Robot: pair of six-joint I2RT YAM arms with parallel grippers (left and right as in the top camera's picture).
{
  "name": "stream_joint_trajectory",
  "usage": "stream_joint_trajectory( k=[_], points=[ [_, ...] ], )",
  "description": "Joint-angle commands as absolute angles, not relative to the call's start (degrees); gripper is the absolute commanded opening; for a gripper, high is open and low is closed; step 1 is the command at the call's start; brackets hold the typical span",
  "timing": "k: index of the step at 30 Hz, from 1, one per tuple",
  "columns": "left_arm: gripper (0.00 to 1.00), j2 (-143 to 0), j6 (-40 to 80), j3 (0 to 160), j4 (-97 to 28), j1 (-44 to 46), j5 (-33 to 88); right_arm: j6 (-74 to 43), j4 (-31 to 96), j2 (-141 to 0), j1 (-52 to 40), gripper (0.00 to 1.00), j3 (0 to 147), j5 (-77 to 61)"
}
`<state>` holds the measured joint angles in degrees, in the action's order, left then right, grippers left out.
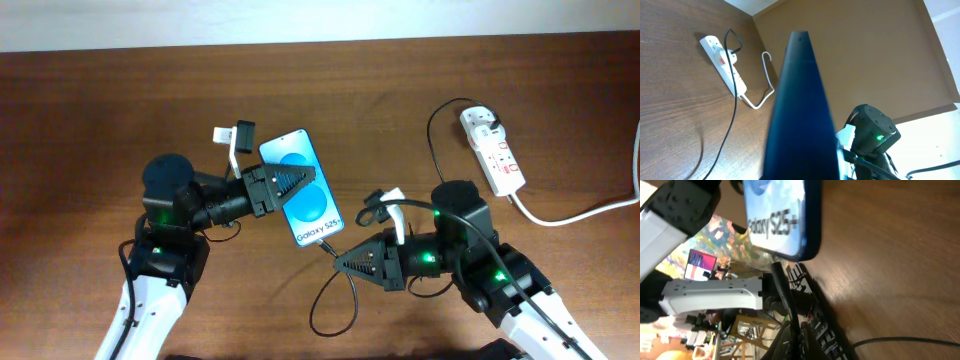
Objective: Plug charger to phone and switch on socket
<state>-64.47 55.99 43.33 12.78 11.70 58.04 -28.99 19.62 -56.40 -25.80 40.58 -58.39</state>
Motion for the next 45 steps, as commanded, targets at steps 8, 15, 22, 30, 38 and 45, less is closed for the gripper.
stream_joint_trajectory(
  k=[8,15,22,30,38,45],
  points=[
    [0.0,-64.1,56.3,44.0,12.8,12.2,60.2,-35.1,18.5,-55.6,-25.0,0.04,40.8,-53.7],
    [0.0,-64.1,56.3,44.0,12.8,12.2,60.2,-41.4,17.0,-55.6,-25.0,0.04,40.8,-53.7],
    [0.0,-64.1,56.3,44.0,12.8,12.2,60.2,-47.5,15.5,-55.6,-25.0,0.04,40.8,-53.9],
    [0.0,-64.1,56.3,44.0,13.2,11.6,57.2,-48.9,16.4,-55.3,-25.0,0.04,40.8,-55.7],
    [0.0,-64.1,56.4,44.0,13.6,4.1,57.5,-40.6,35.3,-55.5,-25.1,0.04,40.8,-28.8],
    [0.0,-64.1,56.3,44.0,13.6,3.5,57.6,-40.7,42.2,-59.3,-25.1,0.05,40.8,-17.3]
  ],
)
